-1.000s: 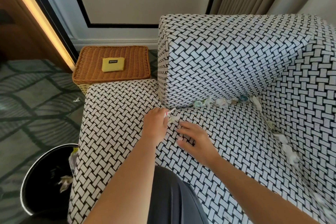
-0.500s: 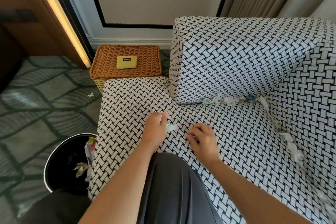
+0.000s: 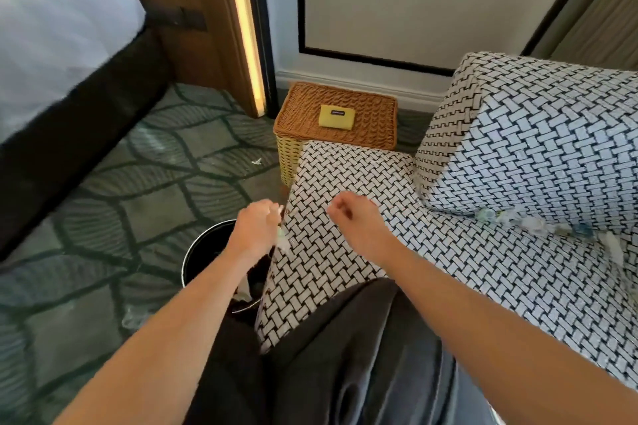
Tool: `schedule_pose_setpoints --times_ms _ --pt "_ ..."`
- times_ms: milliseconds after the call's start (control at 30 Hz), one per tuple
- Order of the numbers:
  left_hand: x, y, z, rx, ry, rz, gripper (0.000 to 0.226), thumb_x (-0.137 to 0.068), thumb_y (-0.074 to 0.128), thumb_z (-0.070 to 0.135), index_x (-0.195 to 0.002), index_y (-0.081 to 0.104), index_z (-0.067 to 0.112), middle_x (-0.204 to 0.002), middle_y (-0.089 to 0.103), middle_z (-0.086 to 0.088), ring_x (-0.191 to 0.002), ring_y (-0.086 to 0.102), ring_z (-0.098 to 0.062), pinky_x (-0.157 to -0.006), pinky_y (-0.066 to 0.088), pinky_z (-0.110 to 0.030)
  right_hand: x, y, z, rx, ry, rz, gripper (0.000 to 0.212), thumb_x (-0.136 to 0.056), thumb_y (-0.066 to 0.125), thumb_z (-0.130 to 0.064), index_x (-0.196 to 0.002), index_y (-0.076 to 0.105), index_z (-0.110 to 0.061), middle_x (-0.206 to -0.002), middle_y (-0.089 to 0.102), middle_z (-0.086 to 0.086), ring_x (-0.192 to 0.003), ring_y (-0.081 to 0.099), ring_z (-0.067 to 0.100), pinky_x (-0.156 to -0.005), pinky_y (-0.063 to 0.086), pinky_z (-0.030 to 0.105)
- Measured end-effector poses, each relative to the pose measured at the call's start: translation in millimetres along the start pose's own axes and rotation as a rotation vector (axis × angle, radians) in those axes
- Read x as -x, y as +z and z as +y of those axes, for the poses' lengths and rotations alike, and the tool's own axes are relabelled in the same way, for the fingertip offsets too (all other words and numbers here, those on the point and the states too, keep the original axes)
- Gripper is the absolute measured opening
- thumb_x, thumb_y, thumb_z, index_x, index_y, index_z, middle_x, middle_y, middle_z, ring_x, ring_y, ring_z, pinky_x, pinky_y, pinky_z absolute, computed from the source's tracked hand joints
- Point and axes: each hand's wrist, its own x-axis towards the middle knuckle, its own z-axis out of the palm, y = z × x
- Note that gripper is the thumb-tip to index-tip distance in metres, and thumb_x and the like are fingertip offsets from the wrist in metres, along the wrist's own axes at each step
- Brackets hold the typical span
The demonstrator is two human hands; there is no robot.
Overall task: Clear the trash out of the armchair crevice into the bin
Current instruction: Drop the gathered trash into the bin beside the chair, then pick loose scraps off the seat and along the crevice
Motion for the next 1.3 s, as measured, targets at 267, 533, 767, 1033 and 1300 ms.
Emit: schedule_pose_setpoints --times_ms 267,533,767,1033,1300 --pt "28 -5 -101 0.103 -0.422 0.149 0.032 -0.098 0.037 0.010 -0.088 0.064 -0.006 -0.099 0.065 -0.025 -0.100 0.059 -0.038 -0.074 0.036 -0.033 -16 109 -27 -0.186 0.164 -0.116 0.015 -0.092 0.051 -0.016 -0.088 0.060 -0.005 -0.073 0.063 0.007 -0.063 0.056 0.013 -0.065 0.051 0.033" --pt "-3 6 -134 0.123 -0.549 0.218 0.041 -0.102 0.028 0.026 -0.108 0.052 -0.006 -0.114 0.058 -0.027 -0.111 0.051 -0.041 -0.086 0.038 -0.039 -50 163 -23 -0.088 0.123 -0.147 0.017 -0.089 0.052 -0.020 -0.076 0.060 -0.013 -0.065 0.067 0.001 -0.064 0.061 0.014 -0.066 0.050 0.032" --pt "-16 11 -147 0.323 -0.668 0.105 0.043 -0.101 0.028 0.031 -0.124 0.043 -0.002 -0.128 0.050 -0.024 -0.119 0.045 -0.037 -0.092 0.035 -0.036 -70 215 -11 -0.179 0.416 -0.279 0.013 -0.092 0.047 -0.016 -0.089 0.058 -0.010 -0.080 0.066 0.007 -0.067 0.060 0.013 -0.063 0.048 0.021" --pt "-30 20 -160 0.346 -0.740 -0.139 0.056 -0.100 0.029 0.034 -0.149 0.014 0.011 -0.153 0.021 -0.014 -0.137 0.028 -0.032 -0.109 0.025 -0.037 -76 217 -12 -0.140 0.509 -0.320 0.040 -0.099 0.034 -0.018 -0.137 0.041 -0.008 -0.140 0.043 0.010 -0.128 0.040 0.027 -0.105 0.032 0.035" --pt "-25 19 -148 0.286 -0.613 -0.161 0.050 -0.099 0.032 0.032 -0.144 0.030 0.009 -0.147 0.034 -0.013 -0.131 0.037 -0.030 -0.106 0.032 -0.034 -71 204 -15 -0.296 0.485 -0.241 0.037 -0.096 0.037 -0.011 -0.131 0.047 -0.009 -0.133 0.049 0.008 -0.120 0.046 0.022 -0.103 0.037 0.032"
